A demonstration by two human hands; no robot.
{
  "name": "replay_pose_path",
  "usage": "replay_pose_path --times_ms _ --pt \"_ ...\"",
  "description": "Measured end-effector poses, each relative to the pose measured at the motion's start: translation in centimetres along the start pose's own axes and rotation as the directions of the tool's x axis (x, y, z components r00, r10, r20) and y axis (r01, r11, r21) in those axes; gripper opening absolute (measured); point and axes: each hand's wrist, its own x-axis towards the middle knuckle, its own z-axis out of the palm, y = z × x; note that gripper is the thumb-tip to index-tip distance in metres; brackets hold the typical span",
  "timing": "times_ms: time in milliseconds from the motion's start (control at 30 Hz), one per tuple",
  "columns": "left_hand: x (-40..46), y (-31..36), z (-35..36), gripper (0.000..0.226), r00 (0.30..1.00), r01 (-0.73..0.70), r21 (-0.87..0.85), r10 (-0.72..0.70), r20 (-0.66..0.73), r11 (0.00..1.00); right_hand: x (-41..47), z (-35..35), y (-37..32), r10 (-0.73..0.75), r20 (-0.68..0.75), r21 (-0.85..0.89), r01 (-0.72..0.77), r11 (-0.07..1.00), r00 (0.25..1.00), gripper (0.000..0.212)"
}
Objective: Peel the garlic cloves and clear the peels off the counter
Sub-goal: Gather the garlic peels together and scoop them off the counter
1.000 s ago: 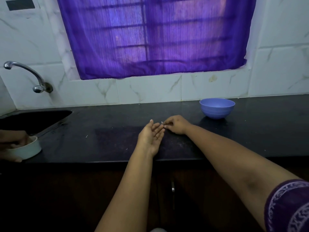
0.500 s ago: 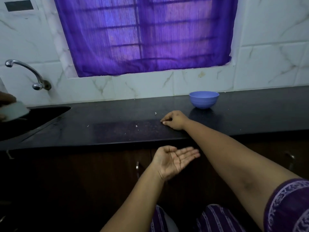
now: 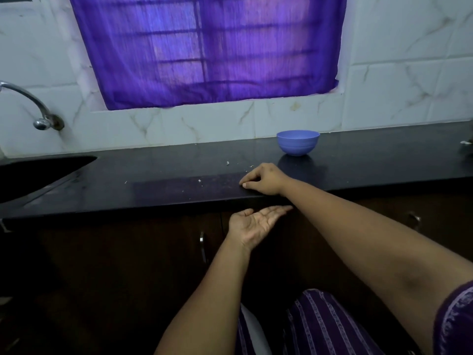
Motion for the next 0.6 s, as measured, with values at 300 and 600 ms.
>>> replay_pose_path --times_ms 300,600 --pt "0.9 -0.3 1.4 0.053 0.997 -0.075 0.089 0.074 0.013 0.993 -3.1 0.4 -0.9 -0.154 -0.076 0.088 0.16 0.983 0.985 0.015" --pt "-0.1 -0.6 1.5 0.042 0.986 -0.147 0.031 0.144 0.08 0.989 -6.7 1.9 -0.7 -0.371 -0.186 0.084 0.391 0.917 0.91 0.02"
